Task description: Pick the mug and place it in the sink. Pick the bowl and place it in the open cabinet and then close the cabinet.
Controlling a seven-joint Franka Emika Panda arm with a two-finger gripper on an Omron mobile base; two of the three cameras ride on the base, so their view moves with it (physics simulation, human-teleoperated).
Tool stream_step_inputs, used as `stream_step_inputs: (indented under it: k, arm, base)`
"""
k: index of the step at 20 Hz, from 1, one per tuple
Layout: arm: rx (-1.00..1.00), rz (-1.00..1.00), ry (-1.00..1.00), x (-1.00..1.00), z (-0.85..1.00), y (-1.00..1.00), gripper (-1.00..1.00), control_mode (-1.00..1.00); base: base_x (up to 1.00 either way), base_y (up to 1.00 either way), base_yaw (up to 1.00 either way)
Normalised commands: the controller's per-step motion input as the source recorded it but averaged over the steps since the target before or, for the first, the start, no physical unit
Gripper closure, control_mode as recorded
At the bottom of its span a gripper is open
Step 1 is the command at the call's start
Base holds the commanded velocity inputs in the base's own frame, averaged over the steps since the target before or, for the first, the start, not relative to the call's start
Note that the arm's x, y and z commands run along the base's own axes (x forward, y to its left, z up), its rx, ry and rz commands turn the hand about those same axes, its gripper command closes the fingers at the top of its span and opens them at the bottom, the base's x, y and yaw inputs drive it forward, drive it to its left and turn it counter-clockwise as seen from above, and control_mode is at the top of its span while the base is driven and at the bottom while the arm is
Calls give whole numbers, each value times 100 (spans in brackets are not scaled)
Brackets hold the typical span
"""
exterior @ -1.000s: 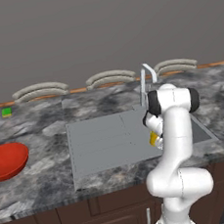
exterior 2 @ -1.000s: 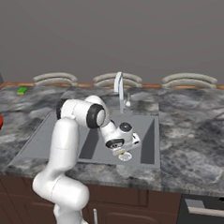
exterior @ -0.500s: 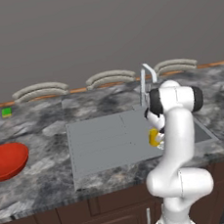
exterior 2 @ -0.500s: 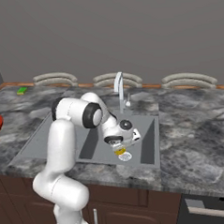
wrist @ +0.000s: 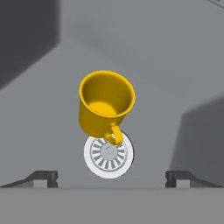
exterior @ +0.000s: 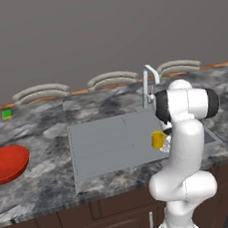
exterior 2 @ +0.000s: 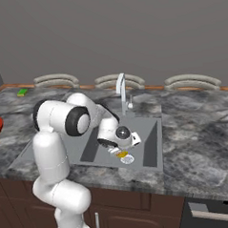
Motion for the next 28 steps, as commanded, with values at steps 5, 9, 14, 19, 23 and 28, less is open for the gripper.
stream_step_inputs:
  k: [5, 9, 14, 19, 23, 28]
  arm:
    - [0, -8, 0, -8, 100, 0, -100, -100]
    - [1, -5, 3, 0, 100, -7, -100, -100]
    - [8, -6, 9, -2, 100, -32, -100, -100]
    - [7, -7, 6, 0, 100, -30, -100, -100]
    - [4, -4, 2, 0, 100, -26, -100, -100]
    - [6, -3, 7, 0, 100, -34, -100, -100]
  base:
    - [0, 0, 0]
    - [0, 0, 0]
    - [0, 0, 0]
    - [0, 0, 0]
    - [0, 0, 0]
    - [0, 0, 0]
